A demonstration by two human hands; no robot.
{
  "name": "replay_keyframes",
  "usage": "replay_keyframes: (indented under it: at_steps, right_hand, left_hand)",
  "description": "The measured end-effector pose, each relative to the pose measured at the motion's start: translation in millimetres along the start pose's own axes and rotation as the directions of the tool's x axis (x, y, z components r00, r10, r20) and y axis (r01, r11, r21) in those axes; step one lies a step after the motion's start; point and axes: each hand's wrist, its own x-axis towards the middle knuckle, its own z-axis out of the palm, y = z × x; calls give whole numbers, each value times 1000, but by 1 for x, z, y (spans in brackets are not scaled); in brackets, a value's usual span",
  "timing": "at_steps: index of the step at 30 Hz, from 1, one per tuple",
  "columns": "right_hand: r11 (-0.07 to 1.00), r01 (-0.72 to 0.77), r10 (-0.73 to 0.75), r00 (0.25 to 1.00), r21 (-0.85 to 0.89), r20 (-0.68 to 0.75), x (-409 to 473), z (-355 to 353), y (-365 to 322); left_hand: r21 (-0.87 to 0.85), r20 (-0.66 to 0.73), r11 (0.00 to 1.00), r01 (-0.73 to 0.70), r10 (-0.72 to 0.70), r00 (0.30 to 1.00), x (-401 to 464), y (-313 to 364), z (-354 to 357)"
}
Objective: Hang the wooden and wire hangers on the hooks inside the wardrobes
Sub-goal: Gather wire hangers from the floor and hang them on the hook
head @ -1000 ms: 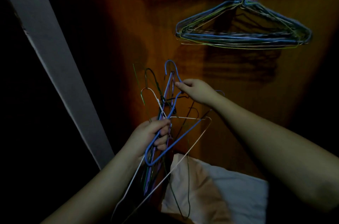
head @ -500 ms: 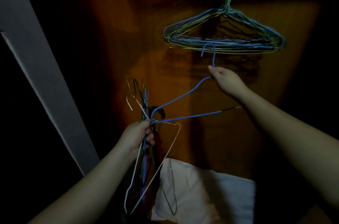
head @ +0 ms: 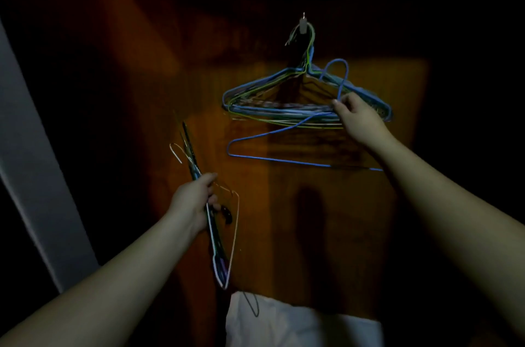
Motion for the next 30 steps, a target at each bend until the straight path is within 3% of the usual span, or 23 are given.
replay_keyframes:
  at_steps: [11,30]
  right_hand:
    - [997,22,-7,980,74,-198,56,-19,-39]
    - [991,8,17,983,137,-180,117,7,-48]
  left_hand:
    - [56,-81,988,-143,148,986,-3,25,37]
    - [76,-158,976,-206,216,964,-1,32,46]
